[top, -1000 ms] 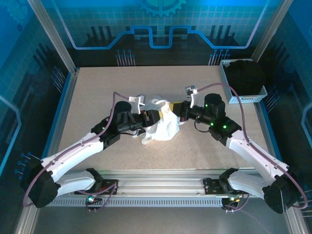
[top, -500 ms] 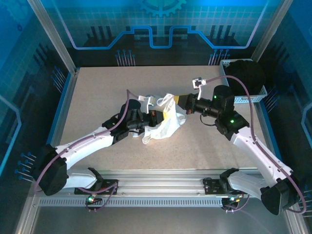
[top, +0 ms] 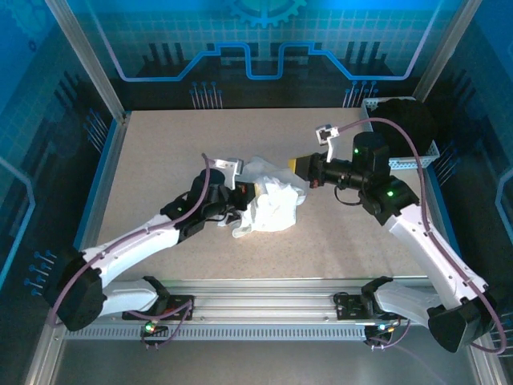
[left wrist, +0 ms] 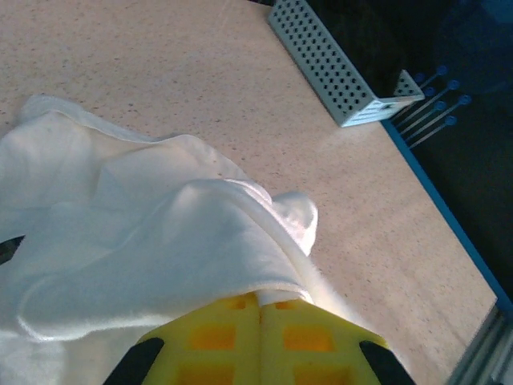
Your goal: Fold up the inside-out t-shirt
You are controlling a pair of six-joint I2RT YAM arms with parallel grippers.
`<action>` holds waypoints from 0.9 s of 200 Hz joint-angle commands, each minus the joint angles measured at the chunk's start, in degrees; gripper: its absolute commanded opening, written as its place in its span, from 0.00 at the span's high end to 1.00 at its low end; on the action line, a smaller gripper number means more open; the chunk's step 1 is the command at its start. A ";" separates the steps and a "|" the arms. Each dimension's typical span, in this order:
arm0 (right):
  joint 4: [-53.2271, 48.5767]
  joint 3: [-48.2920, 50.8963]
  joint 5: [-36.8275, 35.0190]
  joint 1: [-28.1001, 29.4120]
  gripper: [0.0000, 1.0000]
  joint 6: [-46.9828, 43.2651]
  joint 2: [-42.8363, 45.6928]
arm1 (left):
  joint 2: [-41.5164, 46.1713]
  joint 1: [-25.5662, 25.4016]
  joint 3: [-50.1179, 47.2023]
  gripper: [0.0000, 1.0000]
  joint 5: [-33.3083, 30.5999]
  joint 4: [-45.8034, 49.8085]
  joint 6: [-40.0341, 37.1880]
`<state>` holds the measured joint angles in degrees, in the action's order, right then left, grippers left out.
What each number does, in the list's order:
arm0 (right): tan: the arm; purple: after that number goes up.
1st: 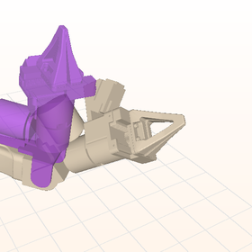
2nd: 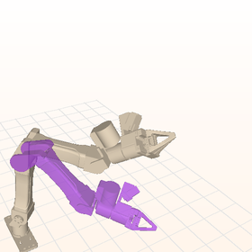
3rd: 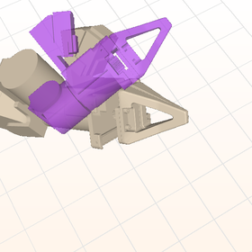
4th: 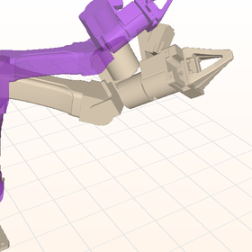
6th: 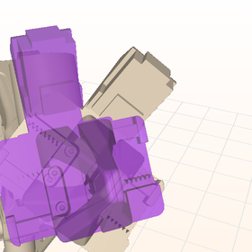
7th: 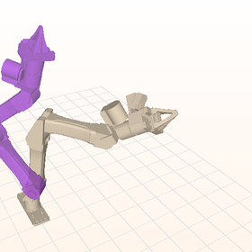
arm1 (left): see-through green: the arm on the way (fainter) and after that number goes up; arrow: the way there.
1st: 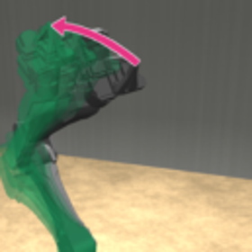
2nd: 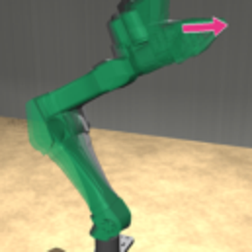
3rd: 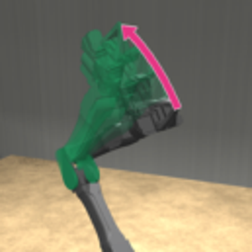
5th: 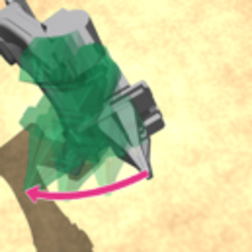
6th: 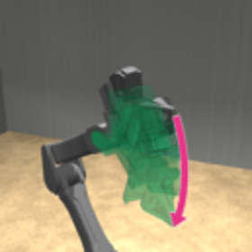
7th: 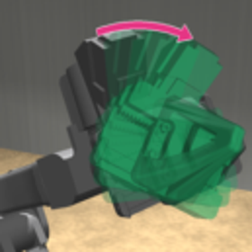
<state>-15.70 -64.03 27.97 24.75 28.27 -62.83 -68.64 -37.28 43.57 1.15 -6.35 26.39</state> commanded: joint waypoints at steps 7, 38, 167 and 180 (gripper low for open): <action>-9.19 0.17 -11.36 3.04 0.97 -10.92 -2.83 | 3.39 0.10 -1.73 1.00 2.81 -3.44 -2.30; -2.87 7.24 -6.41 7.38 0.70 -17.80 -5.13 | 4.87 0.14 -2.38 1.00 2.80 -1.97 -1.73; 15.05 18.17 -14.50 14.52 0.61 -24.83 -13.14 | 6.33 0.11 -1.42 1.00 3.81 -0.85 -0.40; 15.95 19.10 -15.84 14.58 0.64 -24.75 -12.64 | 6.23 0.12 -1.21 1.00 4.03 -0.86 -0.41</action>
<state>-3.09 -47.00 15.14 38.48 4.62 -76.31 -63.68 -37.28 41.52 3.60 -6.70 25.54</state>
